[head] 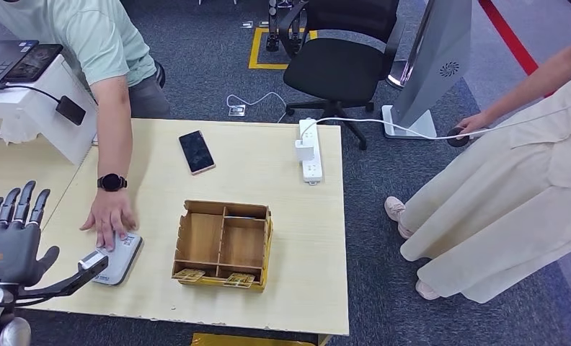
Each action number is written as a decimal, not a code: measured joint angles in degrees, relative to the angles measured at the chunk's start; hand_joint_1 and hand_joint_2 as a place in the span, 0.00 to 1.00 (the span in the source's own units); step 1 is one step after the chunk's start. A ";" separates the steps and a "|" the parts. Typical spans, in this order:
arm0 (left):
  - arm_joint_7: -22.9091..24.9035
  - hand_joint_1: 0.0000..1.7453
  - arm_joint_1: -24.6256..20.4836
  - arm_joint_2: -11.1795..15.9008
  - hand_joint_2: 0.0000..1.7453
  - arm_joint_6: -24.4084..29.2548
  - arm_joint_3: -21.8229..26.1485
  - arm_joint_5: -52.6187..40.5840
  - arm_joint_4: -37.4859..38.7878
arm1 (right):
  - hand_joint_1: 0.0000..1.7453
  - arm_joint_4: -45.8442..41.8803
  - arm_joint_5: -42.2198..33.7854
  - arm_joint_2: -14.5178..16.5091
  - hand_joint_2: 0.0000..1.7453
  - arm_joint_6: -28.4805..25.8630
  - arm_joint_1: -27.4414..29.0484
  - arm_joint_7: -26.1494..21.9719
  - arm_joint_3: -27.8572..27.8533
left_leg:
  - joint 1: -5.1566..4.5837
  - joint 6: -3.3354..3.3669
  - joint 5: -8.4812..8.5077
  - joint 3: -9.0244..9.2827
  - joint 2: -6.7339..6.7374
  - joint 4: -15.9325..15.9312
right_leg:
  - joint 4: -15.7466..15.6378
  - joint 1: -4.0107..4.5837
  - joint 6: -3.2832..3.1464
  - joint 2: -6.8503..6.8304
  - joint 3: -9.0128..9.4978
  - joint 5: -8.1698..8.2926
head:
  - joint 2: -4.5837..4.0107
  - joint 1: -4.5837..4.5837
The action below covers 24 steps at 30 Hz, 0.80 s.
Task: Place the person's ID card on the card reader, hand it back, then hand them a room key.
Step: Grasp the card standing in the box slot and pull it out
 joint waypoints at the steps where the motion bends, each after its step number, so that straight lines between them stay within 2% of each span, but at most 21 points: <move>1: -0.43 0.00 0.79 -0.10 1.00 -0.01 0.00 -0.09 -0.48 | 0.00 0.02 0.01 0.00 1.00 -0.01 -0.01 -0.02 -0.09 | 0.00 0.00 0.00 0.00 0.00 0.00 | 0.00 0.00 0.00 0.00 0.00 0.00 | 0.00 0.00; 10: -4.79 0.00 6.40 -2.56 1.00 -1.89 0.02 -0.12 -4.60 | 0.00 0.02 0.04 0.00 1.00 -0.08 -0.42 -0.61 -1.41 | 0.00 0.00 0.00 0.00 -0.02 0.00 | 0.00 0.00 0.00 -0.04 0.02 0.00 | -0.01 0.00; 18: -6.08 0.00 8.96 -4.63 1.00 -3.01 0.05 0.62 -6.80 | 0.00 0.02 0.18 0.00 1.00 -0.39 -0.71 -0.77 -1.75 | 0.00 0.00 0.00 0.00 -0.05 0.00 | 0.00 0.00 0.00 -0.09 0.03 0.00 | 0.00 0.02; 24: -8.49 0.00 11.19 -7.39 1.00 -4.68 0.07 1.46 -9.85 | 0.00 0.02 0.05 0.00 1.00 -0.69 -0.98 -0.78 -2.04 | 0.00 0.01 -0.01 0.00 -0.05 0.00 | -0.01 0.00 0.00 -0.09 0.03 0.00 | 0.00 0.04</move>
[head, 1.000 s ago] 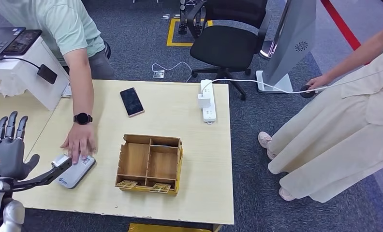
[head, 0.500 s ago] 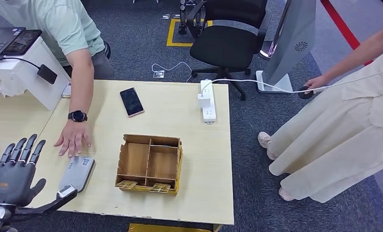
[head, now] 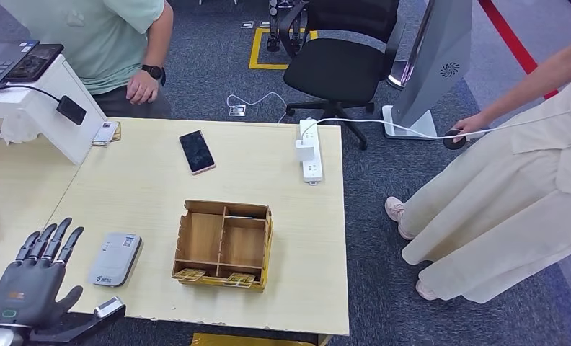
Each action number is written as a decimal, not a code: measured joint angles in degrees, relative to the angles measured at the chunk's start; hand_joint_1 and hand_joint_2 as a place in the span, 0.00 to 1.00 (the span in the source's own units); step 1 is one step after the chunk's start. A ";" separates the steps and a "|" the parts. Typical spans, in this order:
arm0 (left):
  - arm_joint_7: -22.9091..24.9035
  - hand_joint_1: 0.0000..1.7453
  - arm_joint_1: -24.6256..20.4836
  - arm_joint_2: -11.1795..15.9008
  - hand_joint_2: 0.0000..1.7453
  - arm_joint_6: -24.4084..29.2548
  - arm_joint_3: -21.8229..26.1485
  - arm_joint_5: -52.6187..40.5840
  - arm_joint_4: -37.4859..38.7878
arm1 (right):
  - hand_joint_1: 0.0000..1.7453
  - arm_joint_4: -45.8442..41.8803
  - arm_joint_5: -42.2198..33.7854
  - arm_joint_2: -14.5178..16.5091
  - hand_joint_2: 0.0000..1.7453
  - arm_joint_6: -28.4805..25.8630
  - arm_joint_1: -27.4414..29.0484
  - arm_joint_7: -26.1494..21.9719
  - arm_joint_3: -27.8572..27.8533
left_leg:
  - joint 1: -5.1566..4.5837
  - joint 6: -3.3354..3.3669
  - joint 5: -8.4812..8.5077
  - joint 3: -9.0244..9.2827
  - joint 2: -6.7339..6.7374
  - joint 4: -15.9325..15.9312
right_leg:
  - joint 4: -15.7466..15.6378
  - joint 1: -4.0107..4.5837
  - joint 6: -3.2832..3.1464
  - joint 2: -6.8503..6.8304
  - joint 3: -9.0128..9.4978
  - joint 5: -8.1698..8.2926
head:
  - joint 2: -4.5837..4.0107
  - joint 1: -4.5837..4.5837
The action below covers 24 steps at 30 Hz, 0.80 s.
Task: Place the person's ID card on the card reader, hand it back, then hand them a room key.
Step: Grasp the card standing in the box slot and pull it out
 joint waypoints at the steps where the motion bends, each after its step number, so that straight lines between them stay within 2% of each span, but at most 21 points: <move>1: -0.25 0.00 0.46 -0.45 1.00 -0.09 0.00 -0.09 -0.60 | 0.00 0.00 0.01 0.00 1.00 -0.07 -0.02 0.00 -0.04 | 0.00 0.00 0.00 0.00 0.00 0.00 | 0.00 0.00 0.00 0.00 0.00 0.00 | 0.00 0.00; 15: -2.92 0.00 5.72 -4.11 1.00 -1.95 0.00 -2.00 -4.08 | 0.00 0.00 -0.02 -0.36 1.00 -0.32 -0.29 0.00 -0.54 | 0.00 0.00 -0.01 0.01 -0.01 0.00 | -0.01 0.00 0.00 -0.01 0.00 -0.01 | 0.00 0.00; 24: -4.31 0.00 7.32 -7.17 1.00 -2.44 -0.01 -1.95 -5.14 | 0.00 0.00 0.14 -0.67 1.00 -0.34 -0.38 0.00 -0.56 | -0.01 -0.01 -0.03 0.02 -0.01 0.00 | -0.01 0.00 0.00 -0.02 0.00 -0.01 | 0.00 0.00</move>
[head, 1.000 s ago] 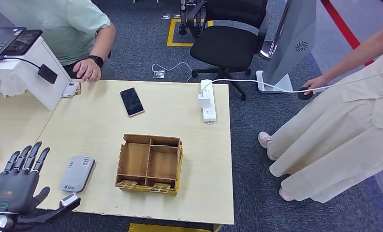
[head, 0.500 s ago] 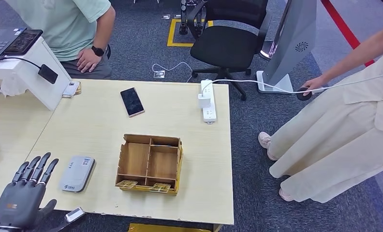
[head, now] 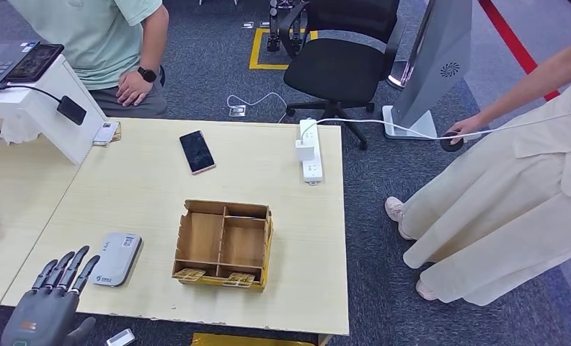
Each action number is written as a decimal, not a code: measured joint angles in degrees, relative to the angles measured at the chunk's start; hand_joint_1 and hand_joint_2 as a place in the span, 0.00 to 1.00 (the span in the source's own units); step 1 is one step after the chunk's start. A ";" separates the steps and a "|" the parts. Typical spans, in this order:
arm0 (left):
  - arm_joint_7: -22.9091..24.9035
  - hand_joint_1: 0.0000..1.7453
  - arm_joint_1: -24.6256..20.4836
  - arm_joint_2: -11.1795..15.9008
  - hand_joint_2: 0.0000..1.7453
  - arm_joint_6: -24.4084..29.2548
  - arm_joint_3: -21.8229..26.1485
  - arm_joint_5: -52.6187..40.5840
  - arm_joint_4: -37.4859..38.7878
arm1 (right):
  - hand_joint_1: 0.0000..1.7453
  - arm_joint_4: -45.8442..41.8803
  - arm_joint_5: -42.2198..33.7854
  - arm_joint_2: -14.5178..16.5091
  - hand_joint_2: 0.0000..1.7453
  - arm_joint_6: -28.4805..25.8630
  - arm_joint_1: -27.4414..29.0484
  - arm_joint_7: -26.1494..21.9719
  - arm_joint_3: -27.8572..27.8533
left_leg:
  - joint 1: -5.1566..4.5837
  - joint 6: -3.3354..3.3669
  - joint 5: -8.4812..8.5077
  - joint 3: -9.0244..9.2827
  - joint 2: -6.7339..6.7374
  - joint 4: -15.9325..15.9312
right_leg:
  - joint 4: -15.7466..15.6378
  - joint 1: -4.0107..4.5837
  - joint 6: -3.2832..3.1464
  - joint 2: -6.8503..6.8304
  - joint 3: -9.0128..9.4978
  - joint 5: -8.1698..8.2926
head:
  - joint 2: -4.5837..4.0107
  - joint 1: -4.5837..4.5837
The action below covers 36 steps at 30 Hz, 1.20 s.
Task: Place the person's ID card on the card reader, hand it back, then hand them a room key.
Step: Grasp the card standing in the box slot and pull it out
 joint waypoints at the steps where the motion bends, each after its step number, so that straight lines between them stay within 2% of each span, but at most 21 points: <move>1: -0.25 0.00 0.02 -0.27 1.00 0.02 -0.03 0.03 -0.09 | 0.00 0.00 0.00 -0.03 1.00 -0.01 -0.06 0.00 0.00 | 0.00 0.00 0.00 0.01 0.00 0.00 | 0.00 0.00 0.00 0.00 0.00 0.00 | 0.00 0.00; 5: -0.46 0.00 0.13 -1.00 1.00 0.36 -1.69 -0.08 -0.19 | 0.00 0.07 -0.09 -0.11 1.00 -0.12 -0.54 0.00 -0.01 | 0.00 0.00 0.00 0.02 0.00 0.00 | 0.00 0.00 0.00 0.00 0.00 0.00 | 0.00 0.00; 13: 2.55 0.00 0.15 -0.97 1.00 1.88 -6.80 -0.63 -0.16 | 0.00 0.49 -0.17 -0.21 1.00 -0.66 -1.27 0.02 0.01 | 0.00 0.00 0.00 0.03 0.00 0.00 | 0.00 0.00 0.00 0.01 0.00 0.00 | 0.00 0.00; 29: 2.85 0.00 0.15 -0.82 1.00 2.30 -8.62 -0.56 -0.15 | 0.00 0.68 -0.18 -0.23 1.00 -0.70 -1.32 0.02 0.01 | 0.00 -0.01 -0.01 0.03 0.00 0.00 | 0.00 0.00 0.00 0.01 0.00 0.00 | 0.00 -0.01; 33: 6.56 0.00 -0.19 0.52 1.00 6.60 -11.11 -1.68 0.25 | 0.00 0.74 -0.28 -0.23 1.00 -0.72 -1.35 0.22 0.10 | 0.00 -0.01 -0.01 0.04 0.00 0.01 | -0.01 0.00 0.00 0.00 -0.01 0.00 | 0.00 0.00; 36: 11.28 0.00 -1.03 3.72 1.00 9.53 -16.02 -2.52 1.64 | 0.00 0.80 -0.54 -0.23 1.00 -0.87 -1.54 0.56 0.34 | 0.00 -0.02 -0.01 0.05 0.00 0.00 | 0.00 0.00 -0.01 0.01 0.00 0.00 | -0.01 -0.01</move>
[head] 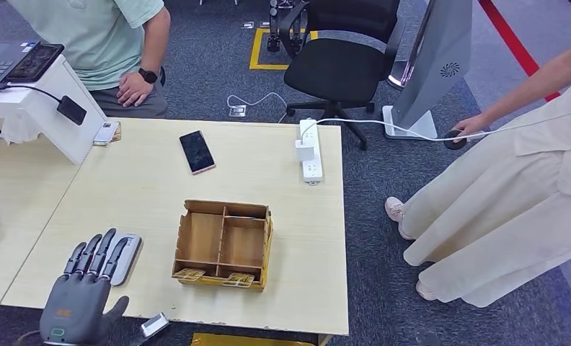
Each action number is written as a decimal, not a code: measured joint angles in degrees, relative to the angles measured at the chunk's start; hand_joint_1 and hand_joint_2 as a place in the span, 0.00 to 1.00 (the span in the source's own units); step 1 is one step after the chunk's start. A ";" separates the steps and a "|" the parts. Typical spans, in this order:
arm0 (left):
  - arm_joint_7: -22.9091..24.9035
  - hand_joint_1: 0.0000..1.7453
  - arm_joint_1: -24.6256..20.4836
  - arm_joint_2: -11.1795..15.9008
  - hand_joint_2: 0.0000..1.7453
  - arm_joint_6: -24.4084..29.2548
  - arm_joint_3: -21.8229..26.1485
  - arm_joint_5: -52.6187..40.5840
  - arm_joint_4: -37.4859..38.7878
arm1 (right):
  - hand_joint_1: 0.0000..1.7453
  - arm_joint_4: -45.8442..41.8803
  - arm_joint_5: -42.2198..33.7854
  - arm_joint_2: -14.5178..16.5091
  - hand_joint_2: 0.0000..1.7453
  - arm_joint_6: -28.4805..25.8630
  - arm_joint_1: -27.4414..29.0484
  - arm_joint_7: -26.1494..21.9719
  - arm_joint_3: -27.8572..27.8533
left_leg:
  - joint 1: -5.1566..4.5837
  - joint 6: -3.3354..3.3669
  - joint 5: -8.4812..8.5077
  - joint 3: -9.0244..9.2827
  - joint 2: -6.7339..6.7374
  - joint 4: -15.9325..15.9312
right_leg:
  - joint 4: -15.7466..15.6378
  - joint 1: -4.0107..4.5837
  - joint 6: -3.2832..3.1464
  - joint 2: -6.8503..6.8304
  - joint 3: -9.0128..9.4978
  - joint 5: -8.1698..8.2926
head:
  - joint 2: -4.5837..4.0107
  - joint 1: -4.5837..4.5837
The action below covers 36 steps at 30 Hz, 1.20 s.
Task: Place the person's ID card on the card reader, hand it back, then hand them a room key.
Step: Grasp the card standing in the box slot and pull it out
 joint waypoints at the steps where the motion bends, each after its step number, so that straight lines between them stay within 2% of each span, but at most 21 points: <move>1: 1.38 0.00 -0.28 1.33 1.00 0.65 -1.93 -0.03 0.60 | 0.00 0.03 -0.13 0.00 1.00 -0.09 -0.06 0.11 0.13 | 0.00 0.00 0.00 0.01 0.00 0.00 | 0.00 0.00 0.00 0.00 0.00 0.00 | 0.00 0.00; 4: 3.68 0.00 -1.02 4.53 1.00 2.45 -6.96 -0.08 2.44 | 0.00 0.16 -0.40 0.00 1.00 -0.22 -0.08 0.42 0.55 | 0.00 -0.01 0.01 0.02 0.01 0.00 | 0.00 0.00 0.00 0.01 0.00 0.00 | 0.00 0.00; 7: 4.42 0.00 -3.15 6.65 1.00 4.60 -12.77 0.13 5.75 | 0.00 0.78 -0.52 -0.13 1.00 -0.55 -0.17 0.25 1.15 | -0.01 0.00 0.01 0.03 -0.03 0.00 | 0.00 0.00 0.00 -0.03 0.02 0.00 | 0.00 0.00; 12: 8.83 0.00 -8.08 7.95 1.00 7.62 -25.86 0.26 13.00 | 0.00 2.91 -0.81 -0.78 1.00 -1.88 -0.56 -0.16 2.45 | -0.04 0.01 0.01 0.03 -0.03 0.01 | 0.00 -0.01 0.02 -0.02 0.05 0.01 | 0.01 0.02; 16: 9.90 0.00 -11.09 8.90 1.00 8.08 -31.66 0.31 16.71 | 0.00 3.88 -0.79 -1.08 1.00 -2.07 -0.63 -0.08 3.18 | -0.06 0.02 0.00 0.03 -0.03 0.02 | -0.01 -0.02 0.02 -0.02 0.05 0.01 | 0.01 0.01; 21: 10.13 0.00 -12.60 10.77 1.00 8.45 -35.07 0.31 19.25 | 0.00 4.49 -0.83 -1.52 1.00 -2.07 -0.61 0.14 3.82 | -0.04 0.01 0.00 0.03 -0.02 0.01 | -0.01 -0.02 0.01 -0.02 0.03 0.00 | 0.01 0.01; 31: 13.33 0.00 -14.20 12.67 1.00 8.78 -36.79 -0.28 21.56 | 0.00 4.97 -1.33 -2.02 1.00 -2.17 -0.59 0.44 4.10 | -0.01 0.00 0.00 0.03 -0.02 -0.01 | 0.00 0.00 -0.01 -0.02 0.03 -0.01 | 0.01 0.01; 36: 17.82 0.00 -15.36 15.19 1.00 8.62 -36.85 -0.32 21.59 | 0.00 3.89 -1.64 -1.89 1.00 -1.76 -0.36 1.27 4.10 | -0.01 0.00 0.00 0.03 -0.02 0.00 | 0.00 0.00 -0.01 -0.02 0.03 0.00 | 0.01 0.01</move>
